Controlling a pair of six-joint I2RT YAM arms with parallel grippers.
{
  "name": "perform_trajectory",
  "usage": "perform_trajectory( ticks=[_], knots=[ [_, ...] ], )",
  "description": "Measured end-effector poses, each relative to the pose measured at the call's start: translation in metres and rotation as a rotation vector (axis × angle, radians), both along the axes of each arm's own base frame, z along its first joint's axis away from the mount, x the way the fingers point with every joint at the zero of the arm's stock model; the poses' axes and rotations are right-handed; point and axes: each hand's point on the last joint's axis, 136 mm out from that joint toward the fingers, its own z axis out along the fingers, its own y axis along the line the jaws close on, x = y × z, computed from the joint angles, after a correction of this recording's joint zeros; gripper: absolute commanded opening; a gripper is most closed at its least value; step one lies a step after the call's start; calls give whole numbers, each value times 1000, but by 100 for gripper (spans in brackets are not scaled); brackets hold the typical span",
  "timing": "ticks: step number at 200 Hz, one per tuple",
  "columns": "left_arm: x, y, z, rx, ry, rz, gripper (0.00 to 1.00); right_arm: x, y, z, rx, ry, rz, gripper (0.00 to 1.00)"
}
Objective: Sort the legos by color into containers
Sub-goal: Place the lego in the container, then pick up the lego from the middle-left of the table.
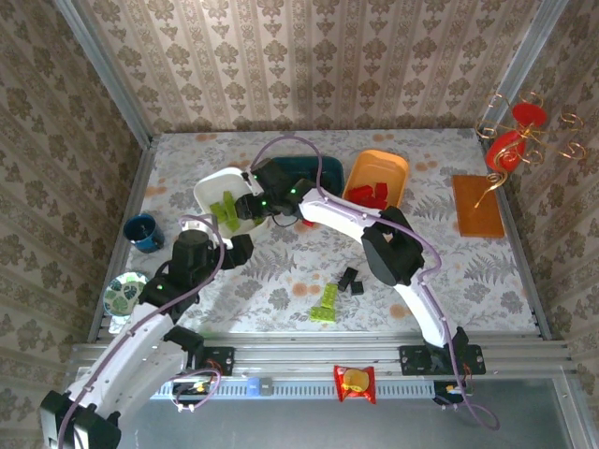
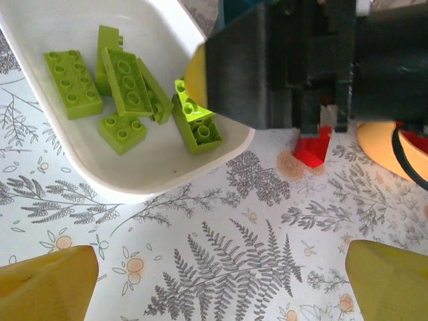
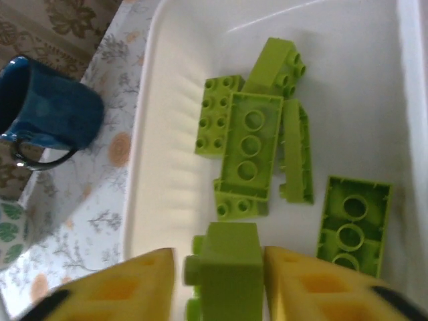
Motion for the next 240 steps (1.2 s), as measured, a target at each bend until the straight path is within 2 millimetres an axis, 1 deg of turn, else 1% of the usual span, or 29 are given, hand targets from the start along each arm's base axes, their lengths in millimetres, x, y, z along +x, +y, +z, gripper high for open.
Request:
perform_trajectory(
  ticks=[14,28,36,51,69,84,99,103,114,127,138,158,168,184,209,227,240],
  knots=[
    [-1,-2,-6,6,24,-9,96,5,-5,-2,1,12,-13,69],
    [-1,-4,-10,8,42,-20,96,10,-9,3,15,6,-27,71],
    [-1,-6,-12,7,52,-28,95,9,-14,6,18,3,-33,72],
    [-2,-10,-15,3,71,-47,94,3,-29,14,15,-1,-51,72],
    [-2,-20,-16,7,90,-86,93,-12,-56,29,14,-21,-85,72],
    [-5,-39,-16,17,103,-159,92,-27,-83,47,18,-47,-128,72],
    [-12,-66,-19,38,122,-262,90,-43,-115,65,26,-82,-184,72],
    [-14,-74,-20,48,127,-291,89,-47,-121,67,28,-87,-192,72],
    [-24,-97,-28,73,153,-378,86,-58,-148,72,27,-103,-240,72],
    [-37,-124,-42,116,189,-481,84,-72,-176,67,10,-109,-286,72],
    [-48,-143,-56,156,219,-560,83,-84,-201,57,-23,-105,-328,72],
    [-68,-169,-80,232,275,-671,83,-107,-239,39,-87,-97,-389,73],
    [-75,-180,-91,270,293,-719,83,-119,-256,36,-107,-100,-415,73],
    [-82,-197,-100,314,301,-780,83,-134,-279,40,-108,-117,-455,73],
    [-85,-216,-102,348,290,-838,82,-148,-307,65,-58,-176,-523,74],
    [-85,-226,-103,367,285,-863,82,-154,-320,80,-29,-213,-555,74],
    [-86,-232,-105,387,289,-881,82,-157,-325,87,-19,-229,-568,74]
  ],
)
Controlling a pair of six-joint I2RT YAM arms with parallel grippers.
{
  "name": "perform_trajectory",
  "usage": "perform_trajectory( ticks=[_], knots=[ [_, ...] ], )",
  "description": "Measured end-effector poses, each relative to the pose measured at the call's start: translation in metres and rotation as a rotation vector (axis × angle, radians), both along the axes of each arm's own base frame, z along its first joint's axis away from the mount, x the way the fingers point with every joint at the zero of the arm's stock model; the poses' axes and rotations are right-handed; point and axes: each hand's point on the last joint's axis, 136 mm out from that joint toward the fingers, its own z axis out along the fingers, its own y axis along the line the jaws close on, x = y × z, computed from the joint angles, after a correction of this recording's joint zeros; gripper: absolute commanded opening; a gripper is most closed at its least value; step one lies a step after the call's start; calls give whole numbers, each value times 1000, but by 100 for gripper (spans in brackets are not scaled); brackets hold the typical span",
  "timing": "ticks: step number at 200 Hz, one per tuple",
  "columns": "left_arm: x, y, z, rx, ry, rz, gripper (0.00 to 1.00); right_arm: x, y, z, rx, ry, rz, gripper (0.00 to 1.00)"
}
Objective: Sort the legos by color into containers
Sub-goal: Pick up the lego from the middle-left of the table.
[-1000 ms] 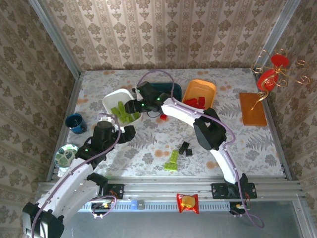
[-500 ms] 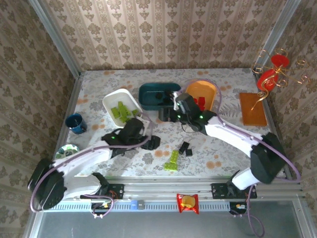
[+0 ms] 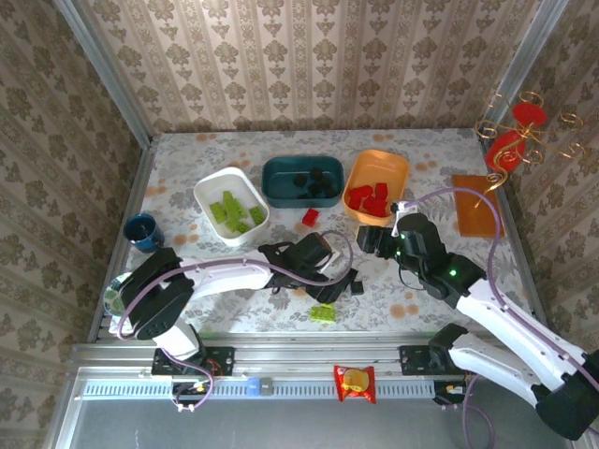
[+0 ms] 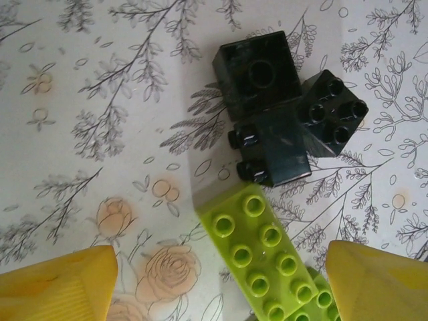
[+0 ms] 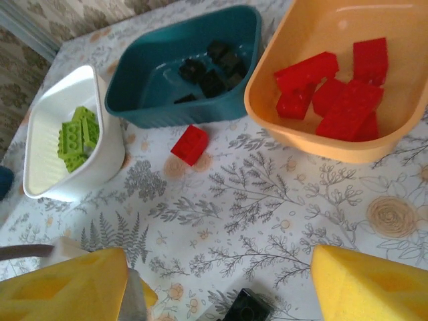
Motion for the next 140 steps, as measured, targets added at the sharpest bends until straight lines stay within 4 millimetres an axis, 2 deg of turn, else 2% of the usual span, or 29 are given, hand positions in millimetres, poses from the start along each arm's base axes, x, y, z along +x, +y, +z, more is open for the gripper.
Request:
perform_trajectory(
  ticks=[25,50,69,101,140],
  knots=[
    [-9,-5,-14,69,4,-44,83,-4,-6,4,1,-7,-11,74],
    [-18,4,-32,158,12,-69,79,-7,-9,5,0,-8,-15,74],
    [-17,8,-35,184,-2,-69,71,-8,-10,6,2,-11,-16,74],
    [-9,14,-38,192,-20,-41,48,-8,-10,6,4,-12,-15,75],
    [-1,18,-36,170,-24,-14,32,-7,-10,6,3,-10,-16,75]
  ],
)
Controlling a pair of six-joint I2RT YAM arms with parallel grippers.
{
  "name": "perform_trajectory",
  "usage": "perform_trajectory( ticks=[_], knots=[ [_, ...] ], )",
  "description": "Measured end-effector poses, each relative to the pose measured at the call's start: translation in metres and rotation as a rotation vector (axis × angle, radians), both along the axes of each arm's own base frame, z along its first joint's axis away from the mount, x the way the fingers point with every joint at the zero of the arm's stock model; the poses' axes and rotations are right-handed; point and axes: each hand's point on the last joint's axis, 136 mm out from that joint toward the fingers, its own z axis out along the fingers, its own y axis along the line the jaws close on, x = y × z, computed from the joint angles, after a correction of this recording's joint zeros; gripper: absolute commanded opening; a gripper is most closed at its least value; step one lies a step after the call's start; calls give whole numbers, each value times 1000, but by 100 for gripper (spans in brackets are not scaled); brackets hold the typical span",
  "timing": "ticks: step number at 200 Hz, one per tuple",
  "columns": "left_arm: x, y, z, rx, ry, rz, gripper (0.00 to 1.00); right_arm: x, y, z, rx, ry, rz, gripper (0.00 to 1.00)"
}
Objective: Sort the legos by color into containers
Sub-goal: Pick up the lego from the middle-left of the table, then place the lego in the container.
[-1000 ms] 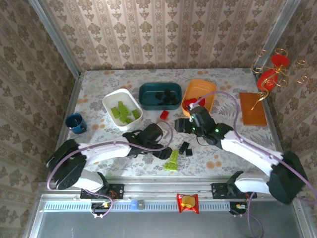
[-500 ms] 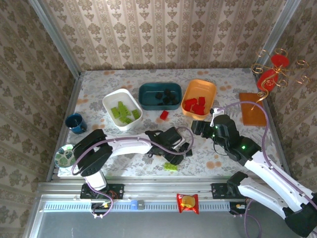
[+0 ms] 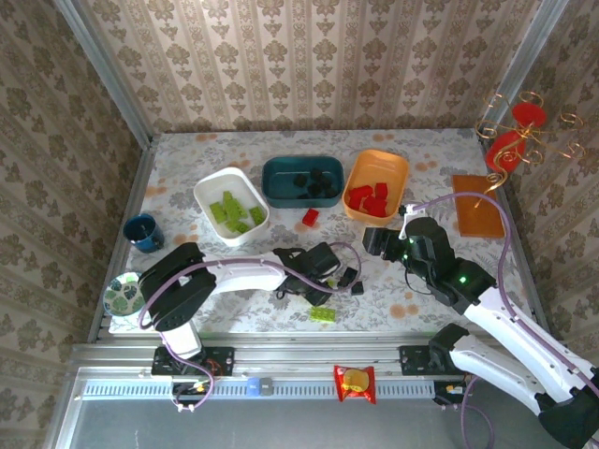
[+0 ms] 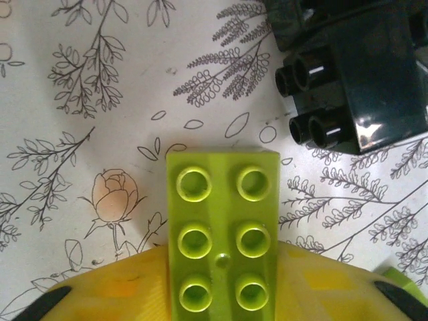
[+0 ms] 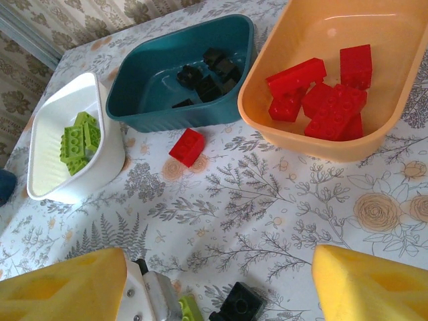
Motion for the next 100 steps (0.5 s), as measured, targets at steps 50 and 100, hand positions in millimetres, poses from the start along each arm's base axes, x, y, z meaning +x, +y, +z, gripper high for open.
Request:
perform_trajectory(
  ticks=[50,100],
  knots=[
    [24,26,11,-63,-10,112,26,0,-1,-5,-1,13,-5,75],
    [110,97,104,-283,-255,475,26,1,0,-5,15,14,-12,75]
  ],
)
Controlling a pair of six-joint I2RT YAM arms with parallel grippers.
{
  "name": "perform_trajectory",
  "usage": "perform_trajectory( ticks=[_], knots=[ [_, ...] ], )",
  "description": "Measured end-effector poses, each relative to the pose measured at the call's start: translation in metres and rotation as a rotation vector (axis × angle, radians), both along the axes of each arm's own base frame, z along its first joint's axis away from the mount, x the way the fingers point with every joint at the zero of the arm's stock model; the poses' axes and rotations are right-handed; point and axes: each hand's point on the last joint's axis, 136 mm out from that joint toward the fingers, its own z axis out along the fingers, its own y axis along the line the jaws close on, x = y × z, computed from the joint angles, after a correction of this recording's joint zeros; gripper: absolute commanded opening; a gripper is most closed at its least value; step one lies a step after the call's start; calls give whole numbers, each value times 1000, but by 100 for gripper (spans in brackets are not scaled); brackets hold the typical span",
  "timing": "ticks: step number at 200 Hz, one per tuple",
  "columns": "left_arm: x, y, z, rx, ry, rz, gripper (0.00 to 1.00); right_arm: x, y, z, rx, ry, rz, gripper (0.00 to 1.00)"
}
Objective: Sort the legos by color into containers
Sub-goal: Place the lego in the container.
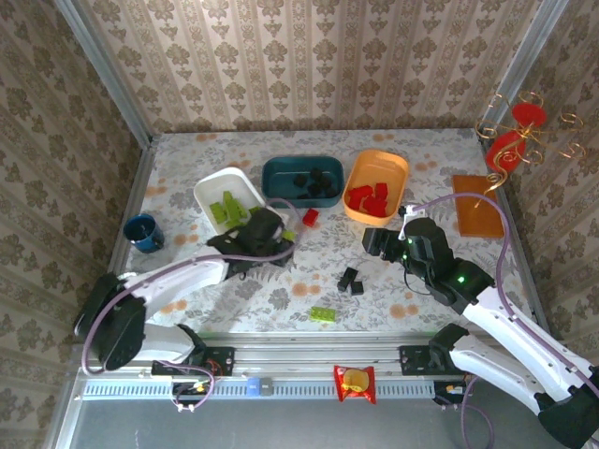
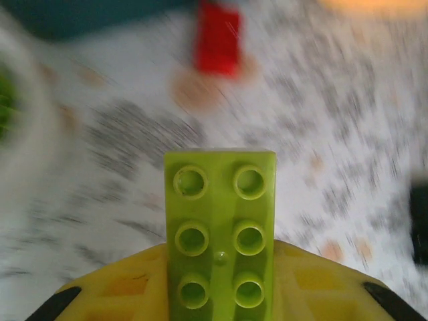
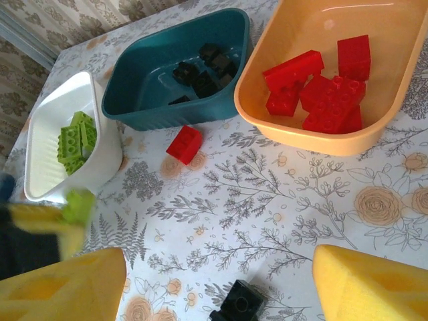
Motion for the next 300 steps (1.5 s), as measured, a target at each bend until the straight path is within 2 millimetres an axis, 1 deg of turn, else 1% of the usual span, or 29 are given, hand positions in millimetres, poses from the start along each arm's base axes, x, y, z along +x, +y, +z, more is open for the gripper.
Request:
perform_trajectory(
  ticks=[9,20,32,39,54,78,97,112,127,139,151,163,170,179,187,207,223,242,259,271,279,291,300],
  knots=[
    [16,16,16,-21,-57,77,26,1,1,-1,1,2,2,75],
    [33,35,30,-35,-109,164,26,1,2,-4,-2,13,5,75],
    [49,55,37,-44,-143,250,25,2,3,-7,-7,24,5,75],
    [59,66,37,-44,-152,297,25,2,4,-9,-8,29,7,75],
    [76,88,29,-32,-146,379,24,2,5,-11,-5,34,9,75],
    [100,117,7,4,-97,479,23,1,5,-16,-3,46,15,75],
    [117,131,-3,10,-68,523,23,-1,7,-17,2,52,26,75],
    [130,136,-9,-1,-49,540,22,-1,8,-19,3,55,30,76],
    [141,134,-14,-15,-34,540,23,-2,9,-20,7,59,38,76],
    [146,129,-18,-28,-22,532,26,-2,10,-21,9,62,42,77],
    [149,125,-21,-37,-13,523,35,-2,10,-22,8,66,44,78],
    [153,122,-21,-44,-6,515,49,-2,11,-24,6,72,44,79],
    [156,120,-21,-51,-5,514,55,-2,11,-26,5,78,43,80],
    [159,117,-18,-66,-7,515,62,-1,12,-29,3,89,43,80],
    [160,116,-16,-79,-9,515,66,-1,13,-32,0,98,45,81],
    [159,111,-6,-110,-18,505,71,-2,14,-44,-10,130,49,81],
    [155,105,10,-139,-43,486,74,-2,15,-55,-22,164,53,80],
    [144,92,38,-185,-94,444,78,-3,16,-68,-42,204,53,77],
    [124,76,66,-244,-142,388,82,-4,21,-82,-66,247,65,76],
    [110,66,79,-278,-165,350,84,-8,27,-93,-87,280,83,74],
    [99,59,83,-296,-171,322,85,-11,32,-102,-105,305,101,74],
    [83,51,86,-315,-173,283,90,-18,41,-113,-135,336,138,74],
    [72,48,84,-325,-168,259,96,-26,51,-120,-169,351,191,74]
  ],
)
